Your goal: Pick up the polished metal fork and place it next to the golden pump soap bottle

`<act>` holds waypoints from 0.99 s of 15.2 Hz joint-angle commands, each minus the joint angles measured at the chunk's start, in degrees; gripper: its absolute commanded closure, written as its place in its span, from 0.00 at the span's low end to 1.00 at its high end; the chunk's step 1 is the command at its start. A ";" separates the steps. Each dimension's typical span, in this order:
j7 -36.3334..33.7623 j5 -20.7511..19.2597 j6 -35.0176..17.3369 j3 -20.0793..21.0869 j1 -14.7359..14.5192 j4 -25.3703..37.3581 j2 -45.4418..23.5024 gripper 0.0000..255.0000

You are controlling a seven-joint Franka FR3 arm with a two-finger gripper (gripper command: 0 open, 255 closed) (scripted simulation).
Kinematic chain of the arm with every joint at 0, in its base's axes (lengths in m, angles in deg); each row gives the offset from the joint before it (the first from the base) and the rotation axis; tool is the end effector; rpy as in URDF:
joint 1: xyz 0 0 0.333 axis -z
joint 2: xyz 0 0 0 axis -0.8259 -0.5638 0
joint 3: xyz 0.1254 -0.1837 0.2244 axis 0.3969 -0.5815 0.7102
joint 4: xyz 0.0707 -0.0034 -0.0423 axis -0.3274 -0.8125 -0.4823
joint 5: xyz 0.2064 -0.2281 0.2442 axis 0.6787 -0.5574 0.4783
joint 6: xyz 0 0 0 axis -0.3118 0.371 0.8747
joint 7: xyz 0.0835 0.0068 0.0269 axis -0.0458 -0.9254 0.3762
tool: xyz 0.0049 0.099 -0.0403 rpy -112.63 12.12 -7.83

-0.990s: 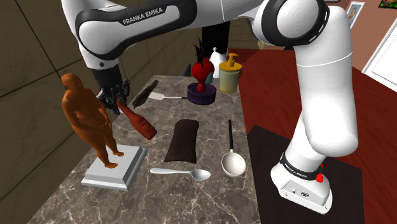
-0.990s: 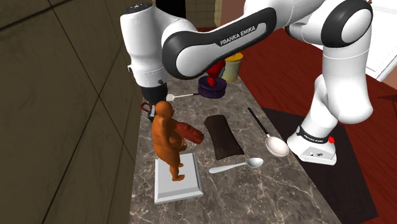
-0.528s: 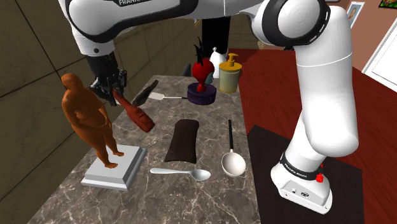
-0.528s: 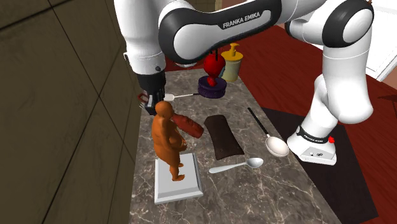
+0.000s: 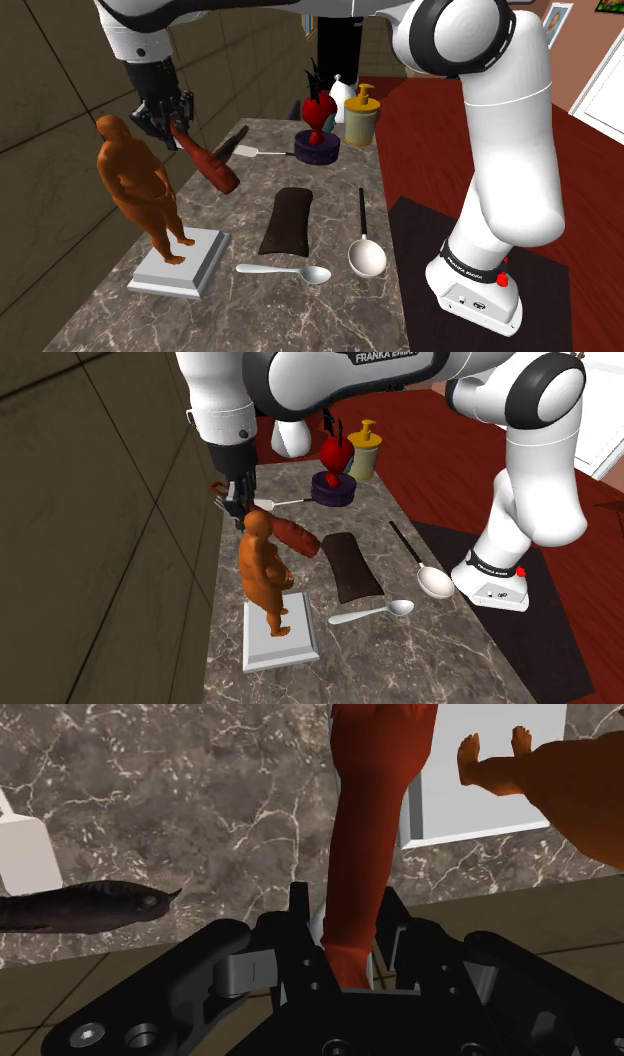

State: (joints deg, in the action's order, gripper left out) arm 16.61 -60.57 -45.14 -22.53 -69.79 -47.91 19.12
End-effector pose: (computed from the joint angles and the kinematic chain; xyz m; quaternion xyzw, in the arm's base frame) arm 0.5978 0.3301 0.5386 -0.9881 -0.1537 -0.0035 0.0000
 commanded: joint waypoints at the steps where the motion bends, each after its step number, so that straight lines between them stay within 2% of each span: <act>1: 0.02 -0.20 2.04 -0.01 -0.40 2.69 -0.65 1.00; 13: 0.39 -2.11 14.94 -0.43 -3.87 21.72 -6.71 1.00; 15: 1.59 0.38 9.96 0.16 0.44 8.63 1.49 1.00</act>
State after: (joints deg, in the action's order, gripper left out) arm 17.80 -61.07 -33.61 -22.58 -70.77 -34.90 17.71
